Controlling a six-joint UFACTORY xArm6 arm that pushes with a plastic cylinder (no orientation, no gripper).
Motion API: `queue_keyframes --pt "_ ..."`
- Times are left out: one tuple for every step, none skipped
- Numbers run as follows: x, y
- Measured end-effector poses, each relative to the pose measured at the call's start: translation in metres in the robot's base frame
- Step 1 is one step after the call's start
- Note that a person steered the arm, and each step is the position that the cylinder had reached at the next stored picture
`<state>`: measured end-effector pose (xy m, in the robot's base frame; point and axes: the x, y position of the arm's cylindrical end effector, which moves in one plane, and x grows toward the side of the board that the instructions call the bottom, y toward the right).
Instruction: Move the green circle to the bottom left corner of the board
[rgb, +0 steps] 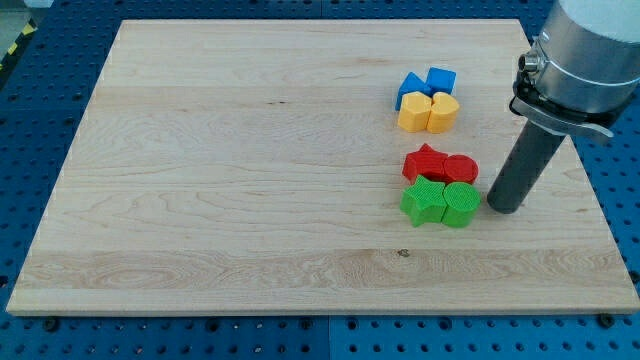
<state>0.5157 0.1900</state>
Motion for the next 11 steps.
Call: queue_keyframes --pt "-0.001 -0.025" --pt "-0.002 -0.049" --pt "0.005 -0.059" --pt "0.018 -0.060" --pt "0.020 -0.087" --pt "0.028 -0.111" --pt "0.032 -0.121" --pt "0.032 -0.088" --pt "0.060 -0.081" --pt "0.064 -0.112" --pt "0.063 -0.128"
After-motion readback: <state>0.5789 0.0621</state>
